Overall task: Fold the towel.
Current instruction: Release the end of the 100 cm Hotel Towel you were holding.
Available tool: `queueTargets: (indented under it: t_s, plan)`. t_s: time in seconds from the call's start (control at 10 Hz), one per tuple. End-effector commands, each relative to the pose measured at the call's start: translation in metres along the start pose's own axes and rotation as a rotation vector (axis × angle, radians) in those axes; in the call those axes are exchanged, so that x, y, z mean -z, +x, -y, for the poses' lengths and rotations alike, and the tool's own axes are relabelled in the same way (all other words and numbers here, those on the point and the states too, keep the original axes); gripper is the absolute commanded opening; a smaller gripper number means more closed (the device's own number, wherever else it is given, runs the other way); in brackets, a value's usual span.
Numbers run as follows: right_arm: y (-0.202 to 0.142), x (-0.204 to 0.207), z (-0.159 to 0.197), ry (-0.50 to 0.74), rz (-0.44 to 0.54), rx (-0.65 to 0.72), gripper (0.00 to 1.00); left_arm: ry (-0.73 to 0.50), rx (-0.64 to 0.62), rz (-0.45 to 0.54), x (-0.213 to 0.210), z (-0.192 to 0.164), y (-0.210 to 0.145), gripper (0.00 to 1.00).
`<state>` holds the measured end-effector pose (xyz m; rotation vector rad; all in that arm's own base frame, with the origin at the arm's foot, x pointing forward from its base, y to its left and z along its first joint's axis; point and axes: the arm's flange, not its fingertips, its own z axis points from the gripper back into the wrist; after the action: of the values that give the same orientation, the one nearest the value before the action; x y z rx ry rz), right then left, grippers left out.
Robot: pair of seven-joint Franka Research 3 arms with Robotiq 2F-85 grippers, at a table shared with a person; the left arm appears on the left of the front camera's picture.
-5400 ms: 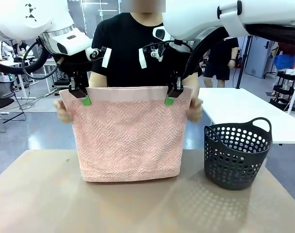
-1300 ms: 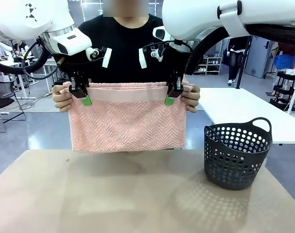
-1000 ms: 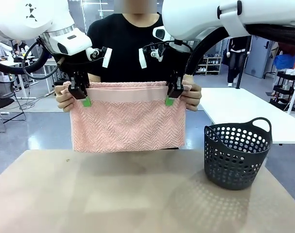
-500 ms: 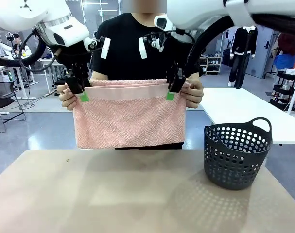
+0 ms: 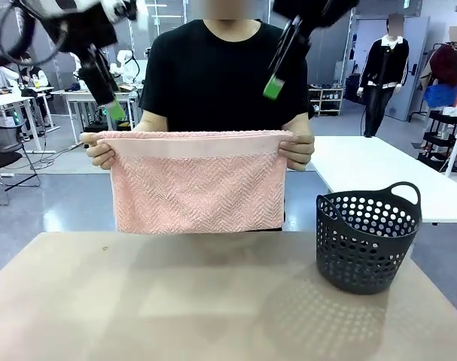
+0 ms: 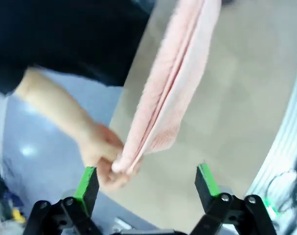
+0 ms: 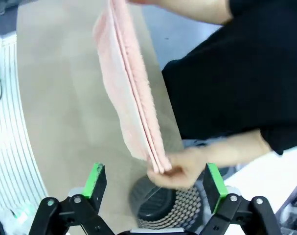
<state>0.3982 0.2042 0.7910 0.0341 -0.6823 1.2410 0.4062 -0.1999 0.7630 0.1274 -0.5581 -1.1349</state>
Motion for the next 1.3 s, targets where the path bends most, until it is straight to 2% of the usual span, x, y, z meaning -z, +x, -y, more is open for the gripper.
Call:
queueTargets:
  t_s: [0.0,0.2,0.4,0.5,0.7,0.8,0.9,1.0,1.2]
  plan:
    - [-0.048,-0.028,-0.014,-0.102,0.023,0.246,1.00,0.096,-0.320,-0.015,-0.029,0.016,-0.053,1.00]
    - [-0.086,-0.056,-0.021,-0.165,0.072,0.381,1.00,0.106,-0.533,0.024,-0.053,0.024,-0.101,1.00]
    - [-0.123,-0.071,-0.025,-0.205,0.060,0.510,1.00,0.121,-0.645,0.084,-0.071,0.027,-0.140,1.00]
    - [-0.142,-0.074,-0.026,-0.180,0.068,0.590,1.00,0.113,-0.686,0.087,-0.072,0.028,-0.156,1.00]
    - [-0.168,-0.072,-0.031,-0.187,0.040,0.655,1.00,0.029,-0.723,0.084,-0.061,0.031,-0.174,1.00]
    - [-0.173,-0.071,-0.034,-0.195,0.048,0.657,1.00,0.034,-0.721,0.083,-0.058,0.034,-0.176,1.00]
    - [-0.171,-0.067,-0.036,-0.202,0.022,0.644,1.00,0.057,-0.639,0.098,-0.060,0.039,-0.176,1.00]
    - [-0.173,-0.074,-0.026,-0.161,0.042,0.628,1.00,0.041,-0.712,0.053,-0.065,0.029,-0.178,1.00]
    - [-0.173,-0.074,-0.026,-0.161,0.042,0.628,1.00,0.041,-0.712,0.053,-0.065,0.029,-0.178,1.00]
